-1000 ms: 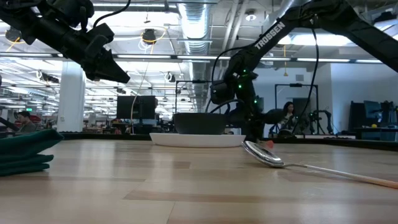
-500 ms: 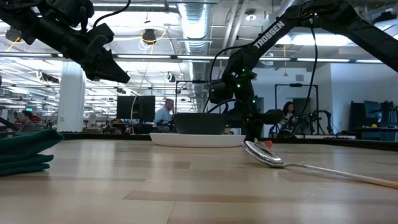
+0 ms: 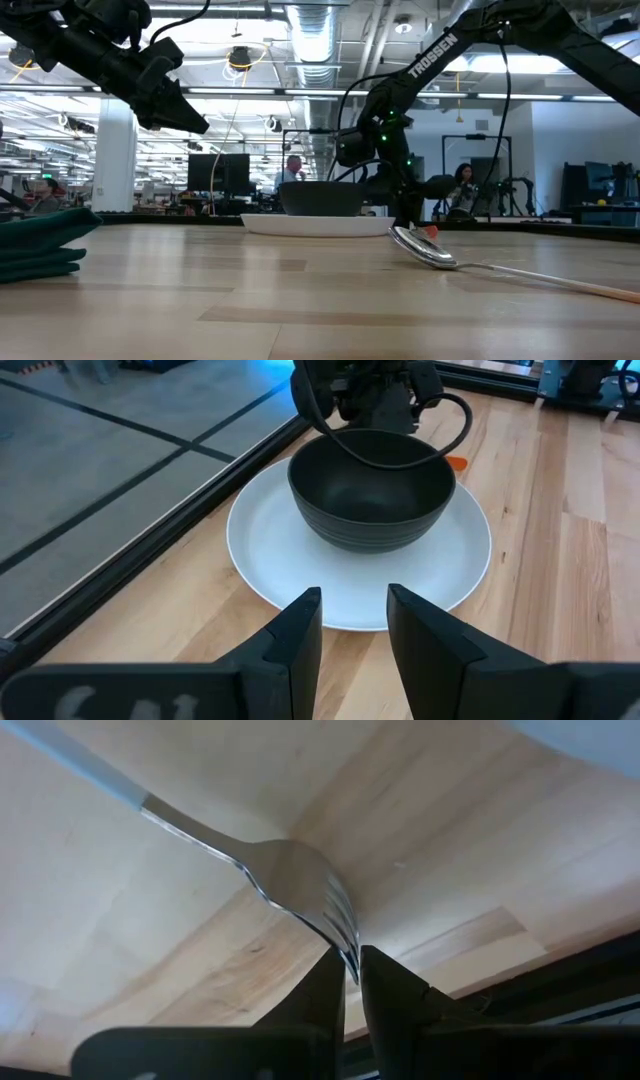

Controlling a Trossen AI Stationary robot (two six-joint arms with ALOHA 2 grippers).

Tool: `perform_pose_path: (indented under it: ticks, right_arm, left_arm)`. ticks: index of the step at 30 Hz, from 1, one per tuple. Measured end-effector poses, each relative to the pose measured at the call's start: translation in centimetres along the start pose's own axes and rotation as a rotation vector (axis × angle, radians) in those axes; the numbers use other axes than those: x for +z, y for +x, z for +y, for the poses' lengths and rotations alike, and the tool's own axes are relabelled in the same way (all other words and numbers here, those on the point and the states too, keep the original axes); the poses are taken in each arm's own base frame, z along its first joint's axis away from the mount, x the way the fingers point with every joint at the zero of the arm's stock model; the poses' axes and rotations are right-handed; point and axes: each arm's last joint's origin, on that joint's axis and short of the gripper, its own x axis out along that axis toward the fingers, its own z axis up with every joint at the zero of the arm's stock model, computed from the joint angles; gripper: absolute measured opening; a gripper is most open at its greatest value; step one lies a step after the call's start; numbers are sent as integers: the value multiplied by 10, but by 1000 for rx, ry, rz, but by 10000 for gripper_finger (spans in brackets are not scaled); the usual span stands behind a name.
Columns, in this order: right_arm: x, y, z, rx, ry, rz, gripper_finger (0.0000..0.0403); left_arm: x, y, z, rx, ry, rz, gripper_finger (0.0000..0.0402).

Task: Set table place
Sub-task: Place the 1st spoon with the orange handle into the black bowl

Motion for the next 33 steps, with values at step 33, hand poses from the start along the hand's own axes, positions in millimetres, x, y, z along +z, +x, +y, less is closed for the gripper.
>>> perform_pose_path:
  ticks: [33]
  right_arm:
    - [11, -5, 3, -10, 34, 4, 60]
  left_arm:
    - [0, 0, 0, 0, 0, 1, 106]
